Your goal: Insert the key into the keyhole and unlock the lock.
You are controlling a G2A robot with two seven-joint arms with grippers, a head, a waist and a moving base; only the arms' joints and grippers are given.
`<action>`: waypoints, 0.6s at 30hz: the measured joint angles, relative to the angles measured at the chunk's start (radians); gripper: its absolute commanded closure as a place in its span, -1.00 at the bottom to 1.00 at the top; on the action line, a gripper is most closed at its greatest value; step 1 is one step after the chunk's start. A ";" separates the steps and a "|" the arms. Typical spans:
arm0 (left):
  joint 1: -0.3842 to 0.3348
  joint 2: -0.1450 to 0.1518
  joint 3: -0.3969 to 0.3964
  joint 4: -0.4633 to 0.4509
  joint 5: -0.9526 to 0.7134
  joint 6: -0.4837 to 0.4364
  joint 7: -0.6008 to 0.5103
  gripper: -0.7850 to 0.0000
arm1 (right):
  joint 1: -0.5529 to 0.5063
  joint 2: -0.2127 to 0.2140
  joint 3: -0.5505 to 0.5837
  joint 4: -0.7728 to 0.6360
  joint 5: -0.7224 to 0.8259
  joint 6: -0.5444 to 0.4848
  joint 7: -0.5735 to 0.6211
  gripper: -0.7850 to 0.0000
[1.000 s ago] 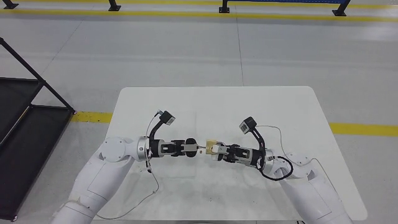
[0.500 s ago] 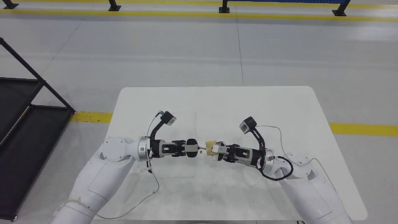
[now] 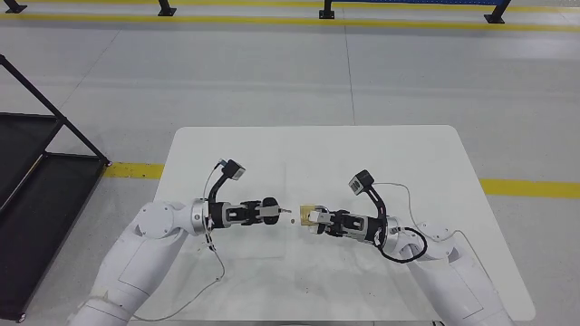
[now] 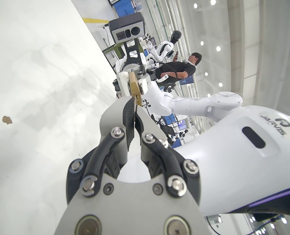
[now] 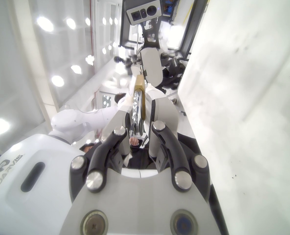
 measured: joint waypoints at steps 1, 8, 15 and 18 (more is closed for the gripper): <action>0.011 0.002 -0.012 -0.006 -0.010 0.000 0.001 1.00 | 0.000 0.000 0.000 0.000 0.000 0.000 0.000 1.00; 0.032 0.006 -0.032 -0.016 -0.025 0.024 0.009 1.00 | 0.000 0.000 0.000 0.000 0.000 0.000 0.000 1.00; 0.033 0.003 -0.033 -0.021 0.014 -0.019 0.068 1.00 | 0.000 0.000 0.000 0.000 0.000 0.000 0.000 1.00; 0.032 0.002 -0.044 -0.010 0.090 -0.130 0.139 1.00 | 0.000 0.000 0.000 0.000 0.000 0.000 0.000 1.00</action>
